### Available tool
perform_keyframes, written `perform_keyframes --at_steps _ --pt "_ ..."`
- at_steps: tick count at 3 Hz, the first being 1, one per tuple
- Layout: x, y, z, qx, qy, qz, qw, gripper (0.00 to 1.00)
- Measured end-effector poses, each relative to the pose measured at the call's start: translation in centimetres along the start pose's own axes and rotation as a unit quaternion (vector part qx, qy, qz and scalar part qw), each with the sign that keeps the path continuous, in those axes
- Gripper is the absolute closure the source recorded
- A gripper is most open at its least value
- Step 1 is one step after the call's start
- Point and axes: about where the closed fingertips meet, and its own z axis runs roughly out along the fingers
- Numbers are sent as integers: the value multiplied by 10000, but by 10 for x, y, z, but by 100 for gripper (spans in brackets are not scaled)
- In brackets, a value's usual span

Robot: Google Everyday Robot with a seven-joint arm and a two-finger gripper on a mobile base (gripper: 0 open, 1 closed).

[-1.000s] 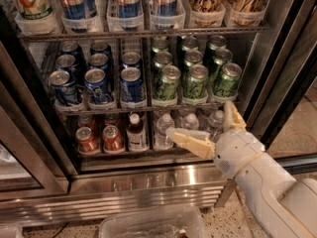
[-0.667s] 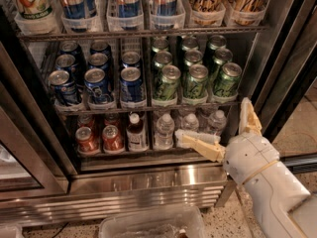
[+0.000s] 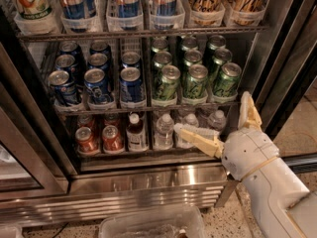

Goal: Pick green can from middle shelf of fridge

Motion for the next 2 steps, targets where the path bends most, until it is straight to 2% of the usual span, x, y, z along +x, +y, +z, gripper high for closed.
perform_keyframes --at_steps 2 --pt "41 16 8 10 271 -83 9996 0"
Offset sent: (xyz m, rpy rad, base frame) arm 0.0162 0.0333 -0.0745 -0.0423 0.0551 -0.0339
